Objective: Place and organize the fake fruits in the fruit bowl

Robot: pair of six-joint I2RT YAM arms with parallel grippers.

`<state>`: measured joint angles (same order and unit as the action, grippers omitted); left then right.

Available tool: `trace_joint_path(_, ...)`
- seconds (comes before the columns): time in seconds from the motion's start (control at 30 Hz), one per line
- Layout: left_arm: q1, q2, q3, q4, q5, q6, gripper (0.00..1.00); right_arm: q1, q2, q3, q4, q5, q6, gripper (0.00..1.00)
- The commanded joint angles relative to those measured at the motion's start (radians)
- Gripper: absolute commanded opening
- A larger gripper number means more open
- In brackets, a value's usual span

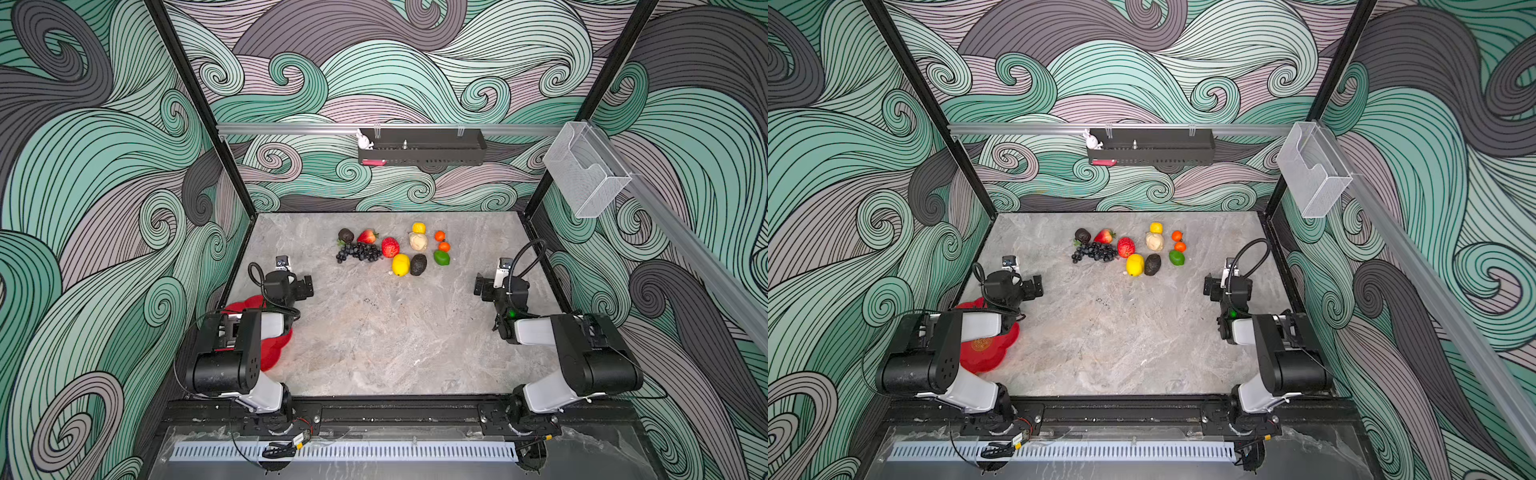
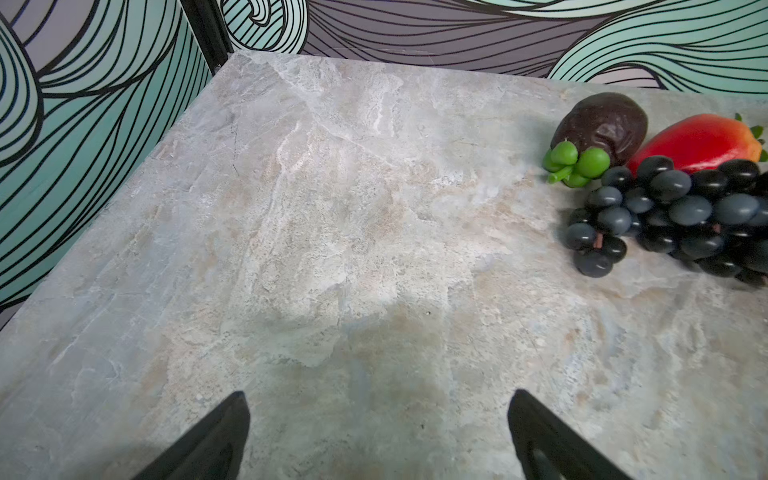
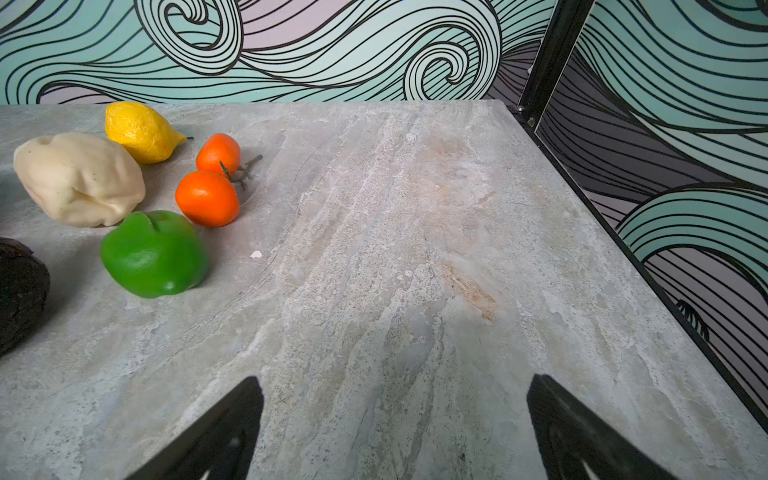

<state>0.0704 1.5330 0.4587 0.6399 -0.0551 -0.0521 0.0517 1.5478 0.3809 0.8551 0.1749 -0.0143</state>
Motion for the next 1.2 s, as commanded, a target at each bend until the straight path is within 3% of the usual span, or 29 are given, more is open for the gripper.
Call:
trace_joint_path(0.0, -0.004, -0.007, 0.029, -0.006, 0.015, 0.012, 0.99, -0.004, -0.01, 0.013, 0.013, -0.011, 0.003, 1.0)
trace_joint_path(1.17, 0.005, -0.007, 0.028, -0.005, 0.031, 0.008, 0.99, -0.005, -0.01, 0.013, 0.011, -0.012, 0.005, 1.0)
